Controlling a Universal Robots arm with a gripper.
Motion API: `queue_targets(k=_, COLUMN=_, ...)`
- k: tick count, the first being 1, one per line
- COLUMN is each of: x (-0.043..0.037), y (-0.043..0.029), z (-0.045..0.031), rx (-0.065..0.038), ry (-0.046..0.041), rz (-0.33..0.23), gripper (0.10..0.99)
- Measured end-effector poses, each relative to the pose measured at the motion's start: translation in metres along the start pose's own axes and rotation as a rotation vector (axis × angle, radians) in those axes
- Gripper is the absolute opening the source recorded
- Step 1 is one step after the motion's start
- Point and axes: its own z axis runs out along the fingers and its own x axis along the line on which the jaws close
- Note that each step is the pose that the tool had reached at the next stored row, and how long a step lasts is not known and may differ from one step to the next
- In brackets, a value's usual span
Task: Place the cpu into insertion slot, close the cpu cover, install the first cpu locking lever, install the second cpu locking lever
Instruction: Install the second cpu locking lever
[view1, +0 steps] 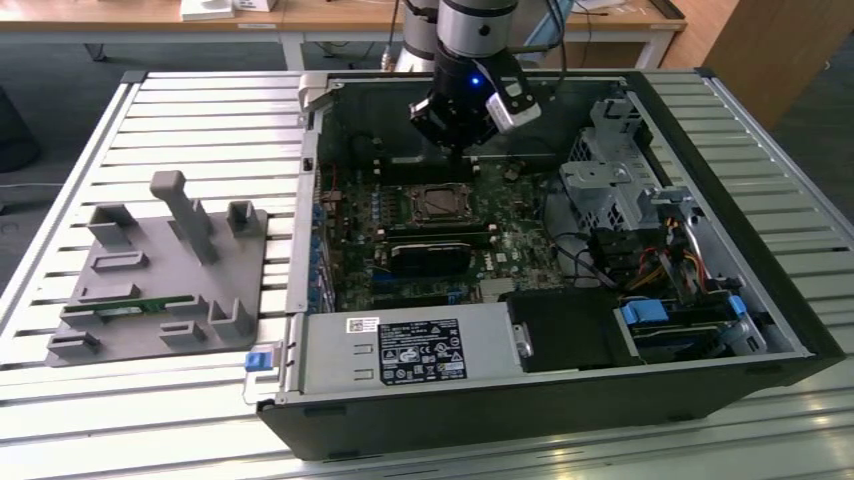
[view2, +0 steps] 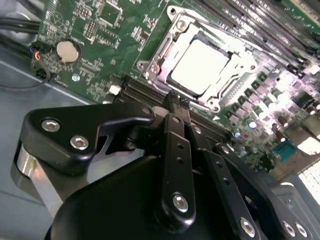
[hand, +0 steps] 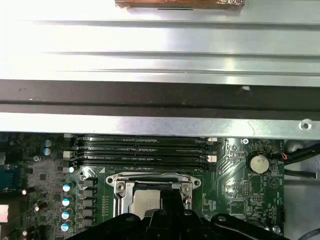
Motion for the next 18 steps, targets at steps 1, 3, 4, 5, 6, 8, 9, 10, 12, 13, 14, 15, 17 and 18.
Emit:
queue_targets(k=1, x=-0.0001, y=-0.0005, z=0.0, rx=0.0, ry=0.0, rz=0.0, gripper=0.106)
queue_targets(k=3, x=0.0, y=-0.0025, z=-0.0002, rx=0.0, ry=0.0007, rz=0.0, gripper=0.106)
queue_targets(k=4, x=0.0, y=-0.0044, z=-0.0003, rx=0.001, ry=0.001, rz=0.0, gripper=0.106)
queue_targets(k=5, x=0.0, y=-0.0072, z=-0.0004, rx=0.0, ry=0.0013, rz=0.0, gripper=0.106)
queue_targets(k=6, x=0.0, y=-0.0103, z=-0.0004, rx=0.0, ry=0.0013, rz=0.0, gripper=0.106)
queue_targets(k=8, x=-0.0001, y=-0.0164, z=-0.0005, rx=0.001, ry=0.0013, rz=0.0, gripper=0.106)
queue_targets(k=9, x=-0.0001, y=-0.0194, z=-0.0005, rx=0.0, ry=0.0012, rz=0.0, gripper=0.106)
queue_targets(k=10, x=-0.0001, y=-0.0227, z=-0.0007, rx=0.0, ry=0.0014, rz=0.0, gripper=0.106)
queue_targets(k=12, x=-0.0001, y=-0.028, z=-0.0007, rx=0.0, ry=0.0017, rz=0.0, gripper=0.106)
queue_targets(k=13, x=-0.0001, y=-0.03, z=-0.0006, rx=0.001, ry=0.002, rz=0.0, gripper=0.106)
queue_targets(k=14, x=-0.0001, y=-0.032, z=-0.0005, rx=0.001, ry=0.0022, rz=0.0, gripper=0.106)
queue_targets(k=15, x=-0.0002, y=-0.034, z=-0.0004, rx=0.001, ry=0.0024, rz=0.0, gripper=0.106)
queue_targets(k=17, x=-0.0001, y=-0.0383, z=0.0003, rx=0.0, ry=0.0025, rz=0.0, gripper=0.106)
queue_targets(k=18, x=-0.0002, y=-0.0393, z=0.0007, rx=0.001, ry=0.0027, rz=0.0, gripper=0.106)
